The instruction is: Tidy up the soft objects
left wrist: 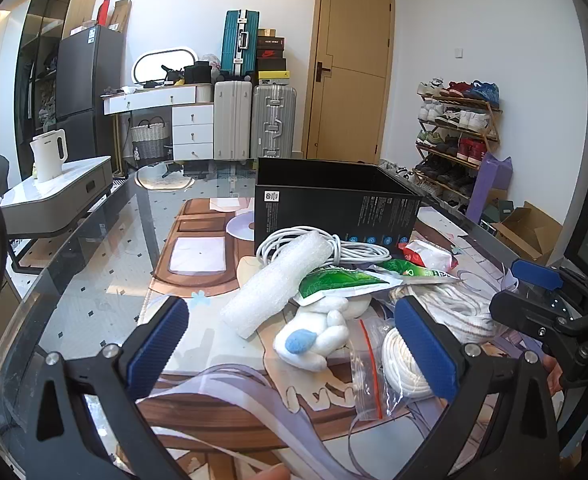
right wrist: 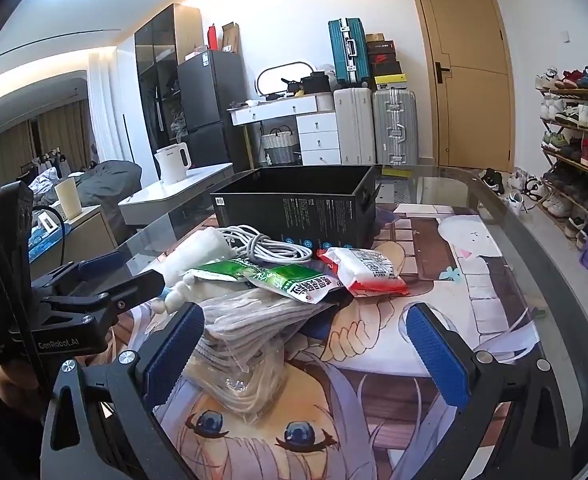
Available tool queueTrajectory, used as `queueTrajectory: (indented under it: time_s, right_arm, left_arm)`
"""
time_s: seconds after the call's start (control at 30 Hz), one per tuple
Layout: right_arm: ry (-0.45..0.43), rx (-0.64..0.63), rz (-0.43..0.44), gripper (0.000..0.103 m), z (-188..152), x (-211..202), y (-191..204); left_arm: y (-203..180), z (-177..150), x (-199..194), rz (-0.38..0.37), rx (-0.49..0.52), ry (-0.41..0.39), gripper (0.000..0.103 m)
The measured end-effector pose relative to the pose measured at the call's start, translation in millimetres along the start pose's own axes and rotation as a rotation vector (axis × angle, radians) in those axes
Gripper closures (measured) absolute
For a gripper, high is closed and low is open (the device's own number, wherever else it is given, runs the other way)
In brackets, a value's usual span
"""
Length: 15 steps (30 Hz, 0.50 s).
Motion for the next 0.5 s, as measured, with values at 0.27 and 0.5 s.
queueTrajectory:
  time_s: [0.27,0.5]
  right_arm:
    - [0.002,-0.01,-0.004,0.0,-0.5,0.6,0.5]
    - [0.003,-0.011,-0.004,0.0,-0.5,0.8,1.1]
  left_arm:
    - [-0.2,1.0,-1.1,0.001,0.0,0.003,0.0]
    - [-1.6,1.5,-1.0,0.001,0.001,0.003,0.0]
Point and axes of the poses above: each gripper's, at about its wrist camera, not at the fingertips, and x roughly the way its jaws point, y to its left, z to its top, the point moved 8 cm from there along x, roughly the way its jaws point, and after that the axes turned 1 degree about -y, right-handed, at the moved point
